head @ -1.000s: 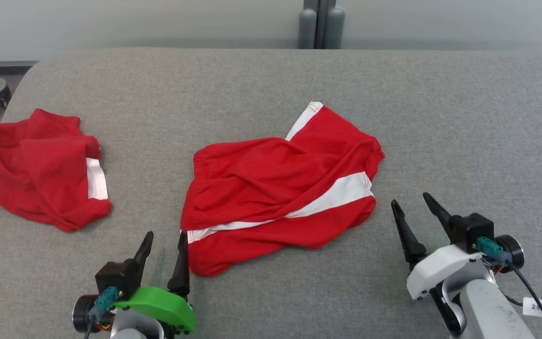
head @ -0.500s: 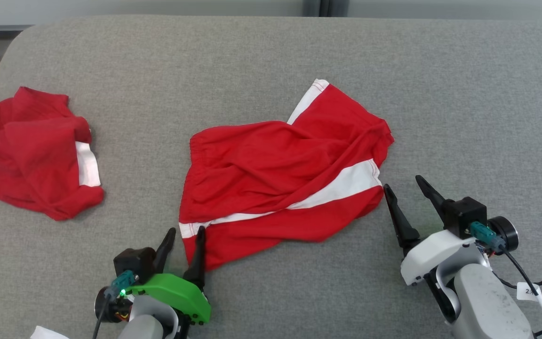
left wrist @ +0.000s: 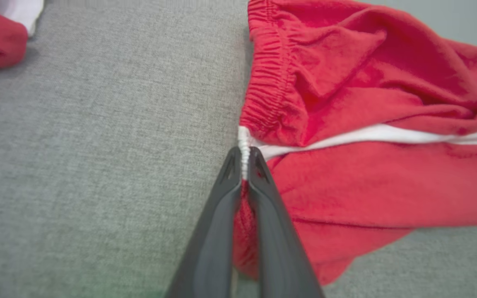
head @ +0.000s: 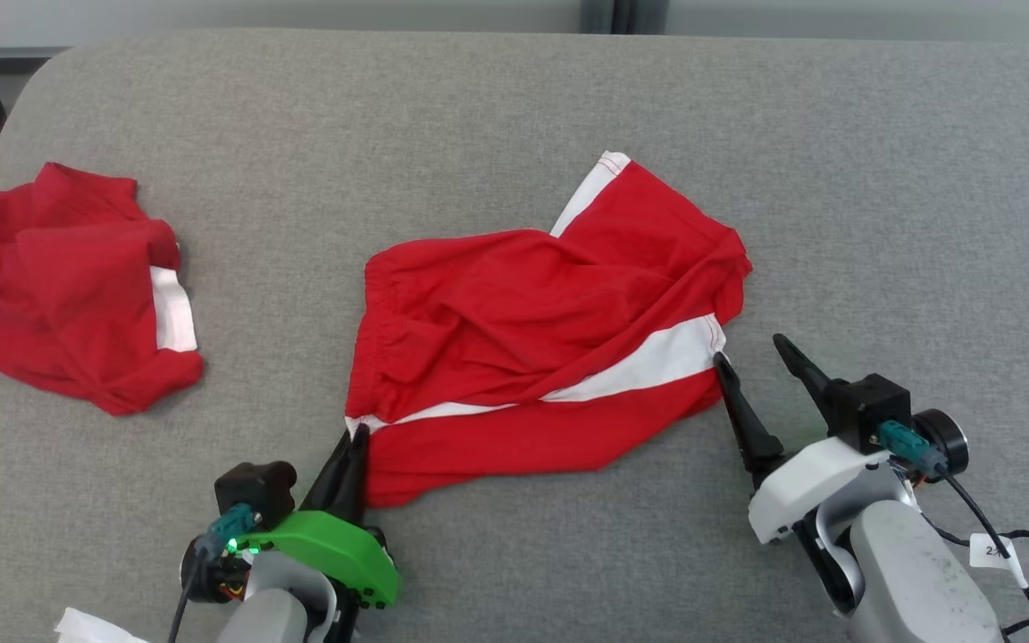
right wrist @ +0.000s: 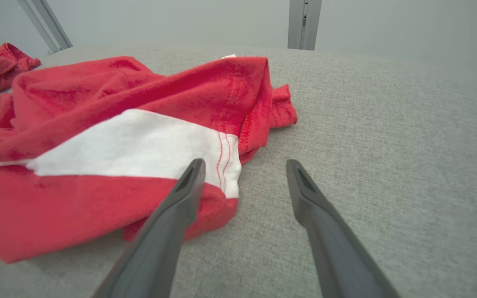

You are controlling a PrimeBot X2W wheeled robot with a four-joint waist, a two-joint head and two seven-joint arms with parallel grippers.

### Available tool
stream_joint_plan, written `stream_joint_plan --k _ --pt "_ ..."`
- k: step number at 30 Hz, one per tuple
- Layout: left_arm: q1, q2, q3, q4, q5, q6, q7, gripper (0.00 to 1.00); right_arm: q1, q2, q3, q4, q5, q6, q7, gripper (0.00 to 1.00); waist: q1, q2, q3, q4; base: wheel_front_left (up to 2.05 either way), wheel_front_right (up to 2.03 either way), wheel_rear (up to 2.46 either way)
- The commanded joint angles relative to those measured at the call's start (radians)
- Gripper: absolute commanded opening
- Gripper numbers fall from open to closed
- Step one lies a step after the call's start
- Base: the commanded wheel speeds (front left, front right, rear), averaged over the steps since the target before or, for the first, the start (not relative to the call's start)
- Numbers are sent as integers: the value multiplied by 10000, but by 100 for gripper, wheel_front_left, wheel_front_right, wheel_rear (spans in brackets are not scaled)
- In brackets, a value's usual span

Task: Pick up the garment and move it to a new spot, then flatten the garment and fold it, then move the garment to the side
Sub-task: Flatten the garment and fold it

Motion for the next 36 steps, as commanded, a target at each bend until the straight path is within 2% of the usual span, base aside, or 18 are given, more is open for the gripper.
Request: stream_joint_plan --k 1,7,14,15,17,19,20,28,36 --pt "138 76 127 -90 132 -10 14 0 -139 -31 78 43 130 -18 -21 100 0 0 14 37 0 0 0" --pt "191 43 328 -433 355 -9 14 0 -424 -34 473 521 714 -18 -21 100 0 0 169 131 0 0 0" --pt "175 8 299 -566 459 -9 14 0 -750 -33 664 1196 837 -18 -20 100 0 0 365 182 0 0 0" --pt "165 4 292 -582 467 -9 14 0 -772 -33 695 1287 826 -18 -15 86 0 0 393 185 0 0 0" --pt "123 -3 282 -601 473 -9 14 0 -798 -33 801 1501 746 -18 -9 43 0 0 446 197 0 0 0" --pt "95 -7 292 -615 478 -9 14 0 -783 -33 827 1596 738 -18 -5 9 0 0 465 193 0 0 0" --pt "89 -9 295 -623 488 -9 14 0 -741 -33 846 1617 722 -18 0 0 0 0 461 187 0 0 0" --pt "332 -9 263 -807 522 -9 14 0 -203 -34 521 1028 572 -18 -9 0 0 0 216 95 0 0 0" --pt "756 201 288 -2033 656 -9 7 0 733 -80 377 -941 838 -18 -14 0 0 0 -478 -74 0 0 0"
